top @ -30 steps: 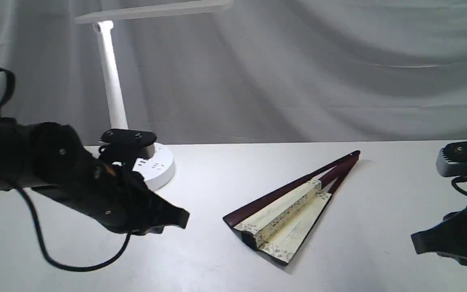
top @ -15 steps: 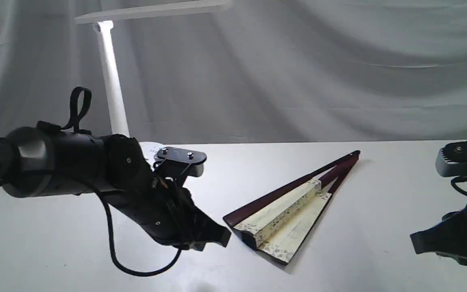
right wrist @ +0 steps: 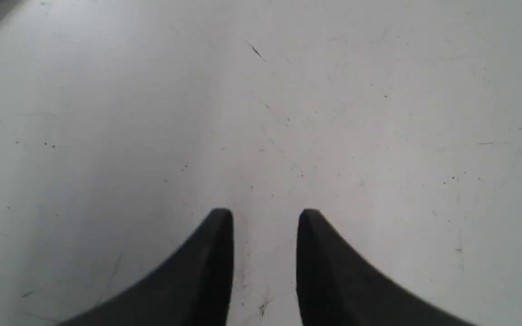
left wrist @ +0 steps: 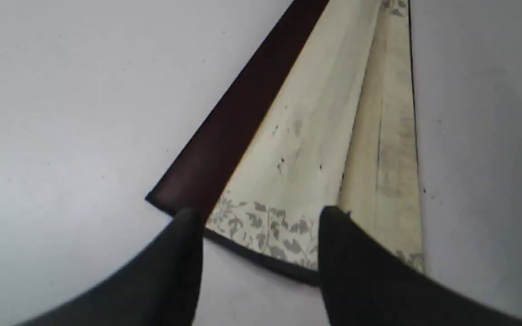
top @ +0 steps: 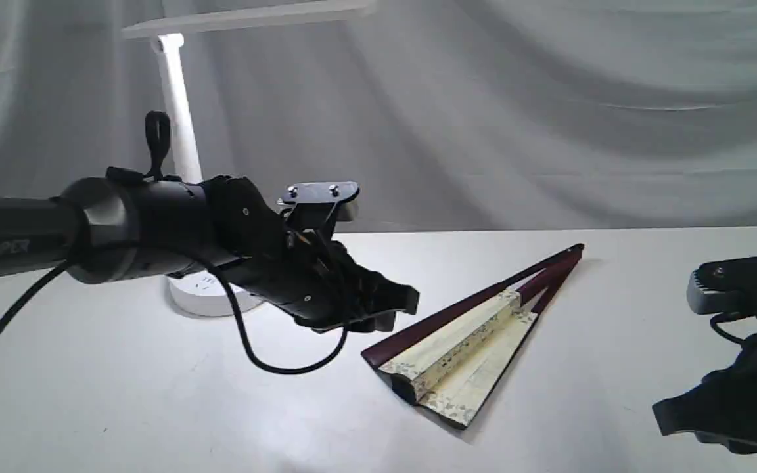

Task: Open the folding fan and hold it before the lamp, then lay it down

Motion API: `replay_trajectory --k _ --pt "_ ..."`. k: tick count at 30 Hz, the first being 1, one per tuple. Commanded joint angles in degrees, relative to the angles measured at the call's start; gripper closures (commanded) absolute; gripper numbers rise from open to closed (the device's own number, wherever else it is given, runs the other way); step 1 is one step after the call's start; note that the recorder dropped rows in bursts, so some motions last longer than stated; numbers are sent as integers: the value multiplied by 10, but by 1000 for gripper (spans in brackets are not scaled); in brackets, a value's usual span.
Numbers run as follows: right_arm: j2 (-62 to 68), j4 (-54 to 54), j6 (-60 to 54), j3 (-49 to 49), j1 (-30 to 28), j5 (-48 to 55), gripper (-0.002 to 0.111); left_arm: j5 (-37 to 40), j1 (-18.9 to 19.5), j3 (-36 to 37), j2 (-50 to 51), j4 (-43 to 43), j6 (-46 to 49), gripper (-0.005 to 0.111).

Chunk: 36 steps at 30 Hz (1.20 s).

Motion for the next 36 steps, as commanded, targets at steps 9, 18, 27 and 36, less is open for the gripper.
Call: replay_trajectory --k 9,18,27,36 --pt "6 1 -6 -4 2 -5 82 -5 -33 -74 70 -6 57 66" --pt "6 13 -6 -4 2 -7 82 -38 -39 -74 100 -23 65 66" --pt "6 13 -8 -4 2 -2 82 -84 -55 -74 133 -32 80 66" --pt "6 13 -8 -4 2 -7 82 -65 -56 -74 137 -32 100 67"
